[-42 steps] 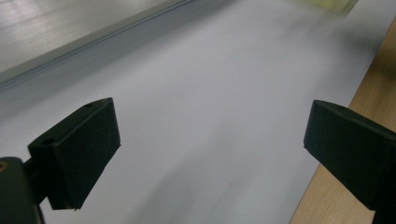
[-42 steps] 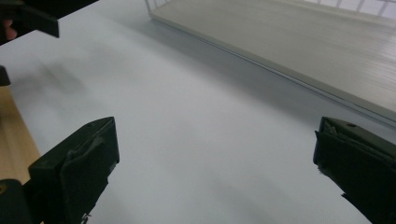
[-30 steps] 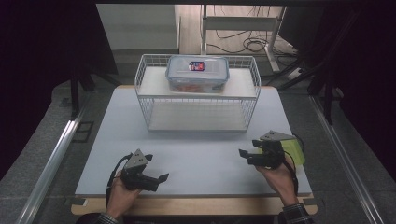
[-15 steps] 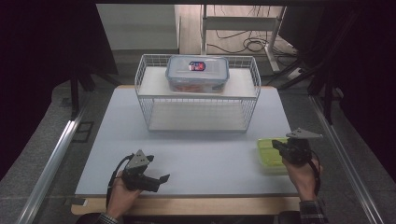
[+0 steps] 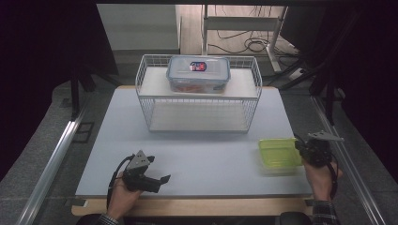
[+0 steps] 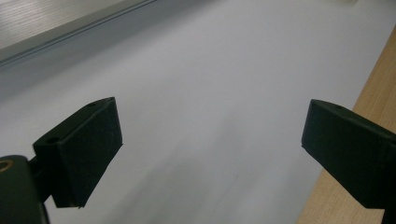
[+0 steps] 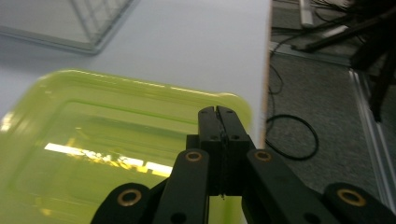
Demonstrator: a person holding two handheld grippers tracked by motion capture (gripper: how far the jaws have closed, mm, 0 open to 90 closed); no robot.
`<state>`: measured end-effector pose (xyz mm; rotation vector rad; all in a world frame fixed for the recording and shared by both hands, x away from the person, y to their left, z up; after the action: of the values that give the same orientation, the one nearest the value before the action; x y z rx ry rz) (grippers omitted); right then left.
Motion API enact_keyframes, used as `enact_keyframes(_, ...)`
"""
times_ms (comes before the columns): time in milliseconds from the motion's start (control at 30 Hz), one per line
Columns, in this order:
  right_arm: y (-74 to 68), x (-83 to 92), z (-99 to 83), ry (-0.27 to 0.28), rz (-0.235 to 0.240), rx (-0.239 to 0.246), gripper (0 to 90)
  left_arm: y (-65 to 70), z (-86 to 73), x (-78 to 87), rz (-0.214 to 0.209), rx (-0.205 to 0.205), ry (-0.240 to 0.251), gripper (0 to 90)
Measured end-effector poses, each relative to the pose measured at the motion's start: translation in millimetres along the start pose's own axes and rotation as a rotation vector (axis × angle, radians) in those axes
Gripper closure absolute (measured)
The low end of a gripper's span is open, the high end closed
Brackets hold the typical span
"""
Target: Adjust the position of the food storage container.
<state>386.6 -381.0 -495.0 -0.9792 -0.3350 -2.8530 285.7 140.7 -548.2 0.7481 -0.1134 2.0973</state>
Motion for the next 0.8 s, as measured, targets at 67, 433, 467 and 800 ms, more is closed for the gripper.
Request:
enact_keyframes(67, 7.5, 0.0, -2.7, -0.005, -0.022, -0.010, 89.5, -0.2, 0.0, 0.1, 0.001, 0.000, 0.000, 4.9)
enact_keyframes(433, 23.3, -7.5, -14.5, -0.050, -0.057, -0.032, 89.5, -0.5, -0.5, -0.6, 0.000, 0.003, -0.005, 4.9)
enact_keyframes(467, 22.4, -8.3, -15.0, -0.053, -0.054, -0.033, 89.5, -0.6, -0.6, -0.6, 0.001, 0.003, -0.006, 4.9)
enact_keyframes(800, 14.6, -9.7, -14.4, -0.067, -0.024, -0.034, 89.5, -0.7, -0.7, -0.7, 0.001, 0.005, -0.007, 4.9)
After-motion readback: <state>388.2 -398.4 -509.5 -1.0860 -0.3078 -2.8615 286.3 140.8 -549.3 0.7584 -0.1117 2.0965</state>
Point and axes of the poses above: each handheld gripper's, and its own axes: x roughly backward along the jaws, z roughly out of its top, y roughly to its right, the point moved 5 cm from there along -x, roughly forward along the jaws, and after that the axes turned 8 degrees about -z, right-handed, at the moved point
